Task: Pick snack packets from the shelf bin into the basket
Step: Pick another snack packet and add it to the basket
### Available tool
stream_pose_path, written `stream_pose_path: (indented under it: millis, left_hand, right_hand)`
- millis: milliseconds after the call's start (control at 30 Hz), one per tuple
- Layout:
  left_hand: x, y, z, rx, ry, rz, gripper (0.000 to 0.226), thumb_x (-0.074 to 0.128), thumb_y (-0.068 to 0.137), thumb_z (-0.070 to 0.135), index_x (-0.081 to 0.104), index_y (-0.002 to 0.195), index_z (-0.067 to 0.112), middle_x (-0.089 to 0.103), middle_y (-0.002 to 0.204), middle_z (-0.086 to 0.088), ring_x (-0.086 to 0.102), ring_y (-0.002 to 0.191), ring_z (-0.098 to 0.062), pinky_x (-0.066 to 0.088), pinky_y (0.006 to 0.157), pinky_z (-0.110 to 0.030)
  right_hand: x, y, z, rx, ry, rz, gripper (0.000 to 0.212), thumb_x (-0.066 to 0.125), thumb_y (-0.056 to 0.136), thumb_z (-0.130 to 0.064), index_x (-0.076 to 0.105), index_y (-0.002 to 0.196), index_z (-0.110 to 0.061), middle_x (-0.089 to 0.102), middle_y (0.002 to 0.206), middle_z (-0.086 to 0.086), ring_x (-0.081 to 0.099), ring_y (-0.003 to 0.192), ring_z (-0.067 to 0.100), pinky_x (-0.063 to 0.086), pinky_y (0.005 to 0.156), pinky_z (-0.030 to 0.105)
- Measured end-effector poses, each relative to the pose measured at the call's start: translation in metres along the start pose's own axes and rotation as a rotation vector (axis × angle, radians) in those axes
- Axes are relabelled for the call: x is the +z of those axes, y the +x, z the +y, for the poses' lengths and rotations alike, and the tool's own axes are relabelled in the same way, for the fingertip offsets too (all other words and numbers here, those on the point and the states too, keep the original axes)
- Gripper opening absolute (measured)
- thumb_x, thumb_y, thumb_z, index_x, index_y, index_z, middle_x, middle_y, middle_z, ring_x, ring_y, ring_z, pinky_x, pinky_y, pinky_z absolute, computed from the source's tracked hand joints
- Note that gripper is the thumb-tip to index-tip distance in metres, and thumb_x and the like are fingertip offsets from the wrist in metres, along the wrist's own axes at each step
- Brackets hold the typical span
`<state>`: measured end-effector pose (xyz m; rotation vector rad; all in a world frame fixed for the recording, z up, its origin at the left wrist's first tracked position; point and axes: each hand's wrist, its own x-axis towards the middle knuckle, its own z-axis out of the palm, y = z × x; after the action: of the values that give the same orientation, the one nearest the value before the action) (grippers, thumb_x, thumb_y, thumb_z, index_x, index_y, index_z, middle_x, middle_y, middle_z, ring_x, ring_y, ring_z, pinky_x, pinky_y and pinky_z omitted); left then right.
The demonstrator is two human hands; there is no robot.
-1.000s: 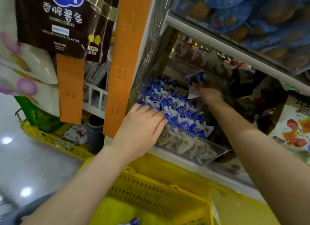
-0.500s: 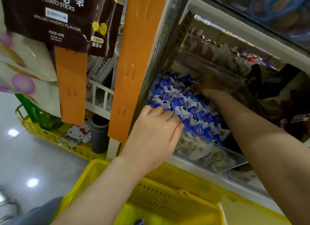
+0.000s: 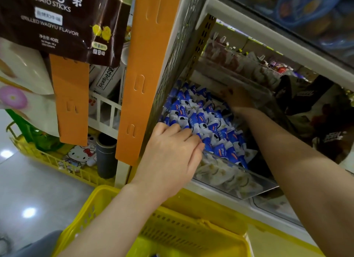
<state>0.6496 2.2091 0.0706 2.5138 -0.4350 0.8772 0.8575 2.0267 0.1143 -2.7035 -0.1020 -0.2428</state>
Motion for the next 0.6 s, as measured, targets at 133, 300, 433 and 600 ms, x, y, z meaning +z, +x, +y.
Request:
stream_pose_path:
  millis: [133,300,433,600]
  left_hand:
    - [0.001,0.0,-0.001,0.012,0.012,0.001,0.037,0.035,0.093,0.029,0.066,0.077,0.017,0.064,0.072,0.004,0.053,0.068,-0.017,0.039,0.071,-0.035]
    - [0.001,-0.001,-0.001,0.013,0.016,-0.001,0.037,0.034,0.093,0.029,0.066,0.078,0.018,0.064,0.072,0.004,0.053,0.07,-0.017,0.04,0.071,-0.036]
    - [0.001,0.0,-0.002,0.009,-0.003,-0.011,0.037,0.033,0.093,0.03,0.066,0.08,0.018,0.065,0.074,0.005,0.054,0.071,-0.016,0.04,0.072,-0.035]
    - [0.001,0.0,-0.001,-0.005,-0.02,-0.024,0.038,0.033,0.093,0.03,0.067,0.081,0.019,0.065,0.074,0.005,0.055,0.071,-0.015,0.038,0.073,-0.034]
  right_hand:
    - [-0.012,0.002,0.008,0.084,-0.145,0.049,0.035,0.038,0.099,-0.025,0.058,0.079,-0.004,0.055,0.091,0.022,0.055,0.084,0.031,0.039,0.072,0.034]
    - [-0.005,-0.003,0.014,0.103,-0.156,-0.062,0.029,0.048,0.096,-0.025,0.062,0.105,-0.001,0.054,0.089,0.009,0.047,0.072,0.015,0.037,0.073,0.029]
    - [-0.001,-0.002,0.014,0.115,-0.103,-0.093,0.022,0.051,0.094,-0.022,0.061,0.106,-0.007,0.061,0.105,0.013,0.051,0.08,0.017,0.04,0.078,0.03]
    - [-0.003,-0.004,0.012,0.126,-0.066,-0.021,0.025,0.049,0.094,-0.023,0.063,0.106,-0.005,0.062,0.108,0.016,0.058,0.091,0.027,0.043,0.083,0.035]
